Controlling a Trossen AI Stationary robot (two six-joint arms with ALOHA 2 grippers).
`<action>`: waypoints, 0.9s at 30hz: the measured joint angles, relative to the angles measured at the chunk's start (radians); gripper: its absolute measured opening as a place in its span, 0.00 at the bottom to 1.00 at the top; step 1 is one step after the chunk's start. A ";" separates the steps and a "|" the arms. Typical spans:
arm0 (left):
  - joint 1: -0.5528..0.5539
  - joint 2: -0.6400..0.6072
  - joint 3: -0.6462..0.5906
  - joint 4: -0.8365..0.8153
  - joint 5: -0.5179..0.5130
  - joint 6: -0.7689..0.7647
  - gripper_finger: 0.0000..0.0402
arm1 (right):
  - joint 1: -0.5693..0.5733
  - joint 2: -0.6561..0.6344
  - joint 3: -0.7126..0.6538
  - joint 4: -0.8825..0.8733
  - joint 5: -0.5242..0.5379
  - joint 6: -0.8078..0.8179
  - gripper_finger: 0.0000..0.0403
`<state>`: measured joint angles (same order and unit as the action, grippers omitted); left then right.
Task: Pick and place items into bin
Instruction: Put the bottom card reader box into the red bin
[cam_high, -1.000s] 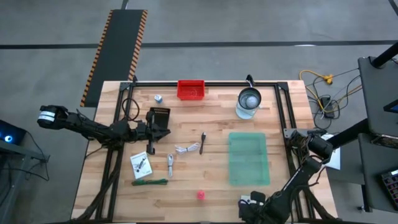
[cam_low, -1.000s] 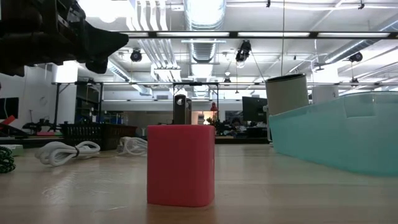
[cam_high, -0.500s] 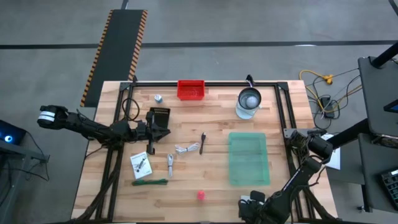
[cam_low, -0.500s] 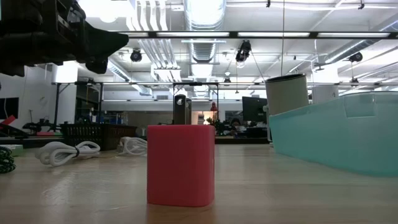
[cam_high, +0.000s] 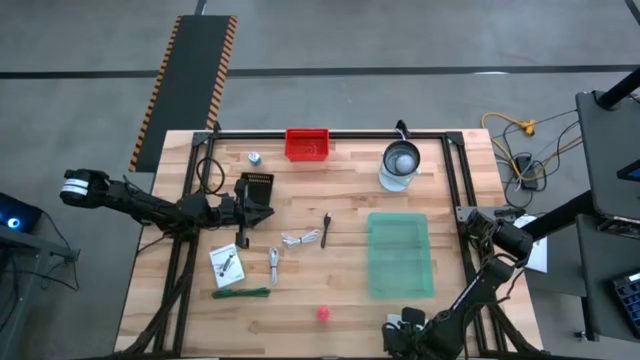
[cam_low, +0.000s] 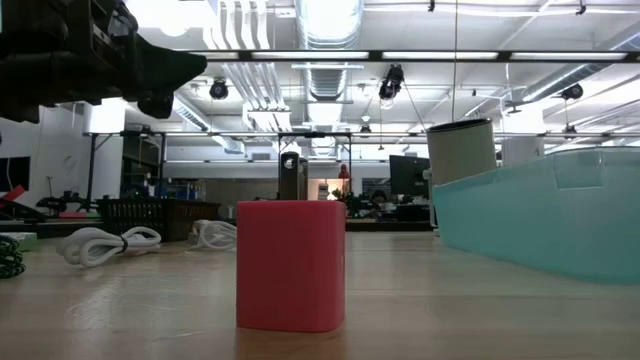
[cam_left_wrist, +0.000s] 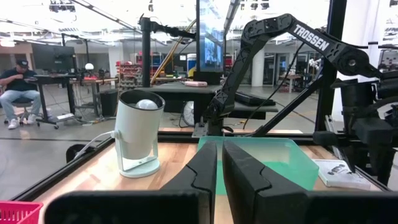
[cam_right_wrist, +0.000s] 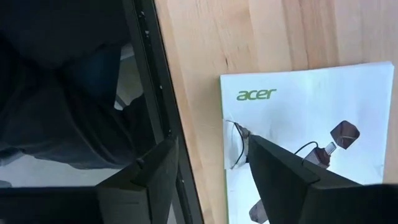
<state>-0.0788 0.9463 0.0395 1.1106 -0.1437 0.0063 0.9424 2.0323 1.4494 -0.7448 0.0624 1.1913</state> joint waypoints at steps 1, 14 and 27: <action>0.000 0.000 0.000 0.000 0.000 0.000 0.03 | 0.000 0.000 0.000 0.000 0.000 0.002 0.44; 0.000 0.000 0.000 -0.001 0.000 0.000 0.03 | 0.000 0.019 0.000 0.003 0.000 -0.003 0.33; 0.000 0.000 0.000 -0.001 0.000 0.000 0.03 | 0.000 0.055 0.003 0.003 -0.007 -0.017 0.26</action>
<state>-0.0790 0.9463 0.0395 1.1099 -0.1436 0.0063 0.9424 2.0876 1.4521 -0.7414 0.0555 1.1744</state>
